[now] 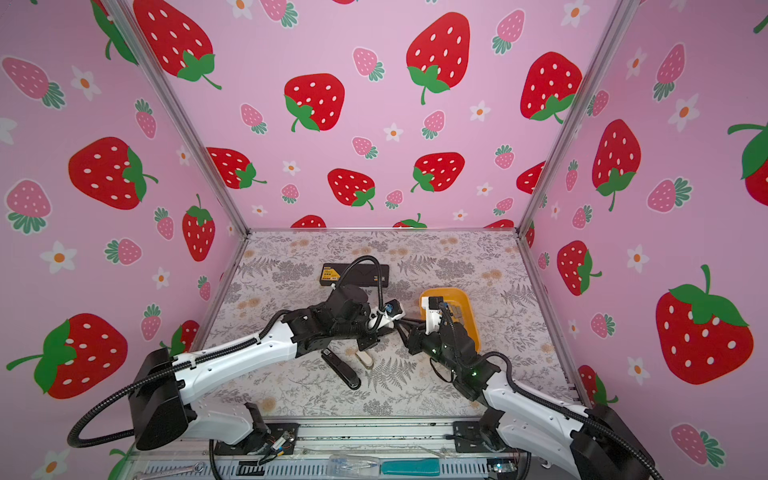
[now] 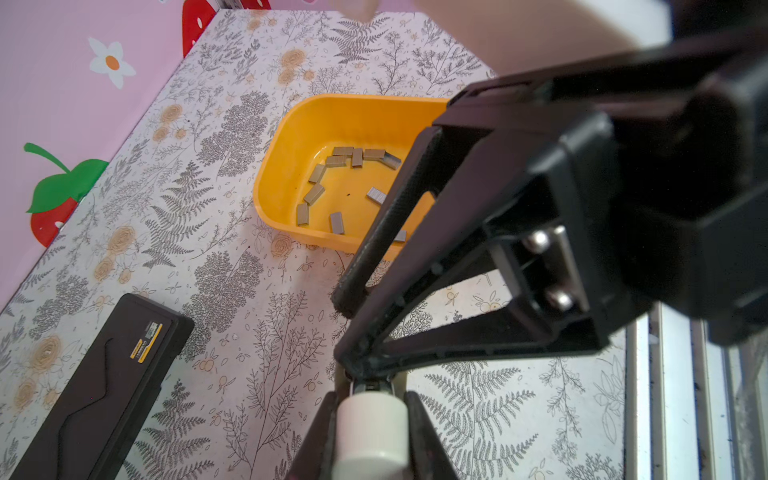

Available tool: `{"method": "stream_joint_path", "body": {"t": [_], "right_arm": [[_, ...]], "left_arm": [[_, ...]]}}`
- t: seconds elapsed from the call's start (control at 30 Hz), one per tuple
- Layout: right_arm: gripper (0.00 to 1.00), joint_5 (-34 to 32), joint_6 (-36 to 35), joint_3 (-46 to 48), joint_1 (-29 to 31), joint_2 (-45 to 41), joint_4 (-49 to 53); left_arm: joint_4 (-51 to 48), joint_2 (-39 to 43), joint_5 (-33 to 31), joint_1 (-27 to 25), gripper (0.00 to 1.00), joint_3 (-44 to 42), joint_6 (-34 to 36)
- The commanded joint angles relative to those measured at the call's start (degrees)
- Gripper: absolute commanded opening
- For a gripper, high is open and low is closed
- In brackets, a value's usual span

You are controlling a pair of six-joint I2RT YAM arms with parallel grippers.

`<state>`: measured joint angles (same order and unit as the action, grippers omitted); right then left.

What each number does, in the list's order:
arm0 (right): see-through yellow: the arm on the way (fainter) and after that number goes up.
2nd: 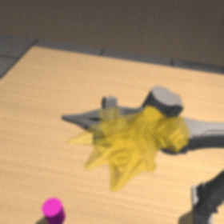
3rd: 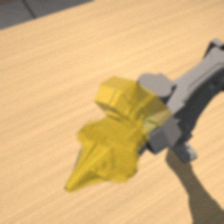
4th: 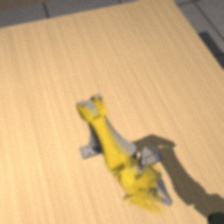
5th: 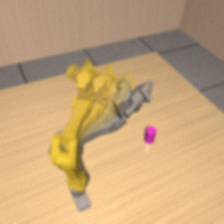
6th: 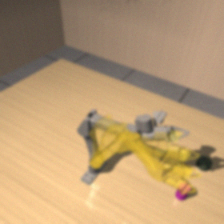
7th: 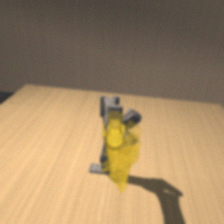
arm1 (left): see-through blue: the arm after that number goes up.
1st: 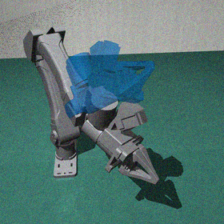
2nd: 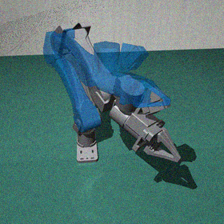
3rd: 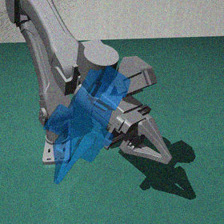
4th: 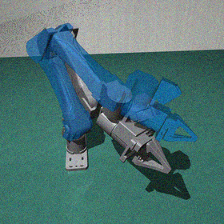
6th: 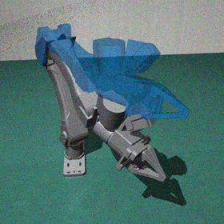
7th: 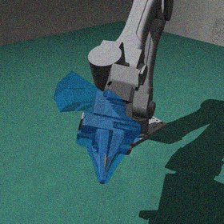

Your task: Load the staples into the stapler

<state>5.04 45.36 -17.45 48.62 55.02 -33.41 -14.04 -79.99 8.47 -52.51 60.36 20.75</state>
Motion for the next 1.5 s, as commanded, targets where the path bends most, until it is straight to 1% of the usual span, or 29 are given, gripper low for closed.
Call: {"method": "stream_joint_path", "body": {"t": [0.0, 0.3, 0.53, 0.93, 1.17, 1.2, 1.27, 1.37, 1.47], "right_arm": [[0.31, -1.1, 0.4, -0.4, 0.2, 1.5, 1.8], [0.28, -1.7, 0.1, -0.5, 0.3, 2.2, 1.7], [0.28, -2.8, -0.2, -0.7, 0.3, 3.8, 1.5], [0.21, -4.0, -0.8, -1.2, 1.0, 6.5, 0.8], [0.16, -6.6, -0.8, -1.9, 1.5, 9.5, 1.5], [0.15, -8.0, -1.2, -2.5, 2.1, 9.9, 2.6], [0.15, -8.1, -1.2, -2.7, 2.4, 10.4, 2.5], [0.15, -7.9, -0.9, -1.4, 2.4, 9.0, 0.3], [0.18, -9.7, -2.3, -0.9, 2.5, 6.4, 1.8]], "left_arm": [[4.1, 3.6, 3.3, -0.5, 0.0, 1.5, -0.5], [6.8, 5.9, 4.0, -0.4, 0.0, -0.7, -1.1], [9.7, 8.3, 4.3, 0.0, 0.0, -2.2, -2.4], [12.8, 10.5, 6.5, 2.5, 0.0, -4.0, -5.4], [14.0, 11.2, 8.3, 3.1, 0.0, -4.3, -5.6], [14.0, 11.1, 8.5, 3.1, 0.0, -4.3, -5.5], [14.1, 11.0, 8.5, 3.1, 0.0, -4.4, -5.5], [13.8, 11.0, 8.2, 3.2, 0.0, -4.3, -5.1], [13.0, 11.3, 7.6, 3.2, 0.0, -4.6, -4.9]]}}
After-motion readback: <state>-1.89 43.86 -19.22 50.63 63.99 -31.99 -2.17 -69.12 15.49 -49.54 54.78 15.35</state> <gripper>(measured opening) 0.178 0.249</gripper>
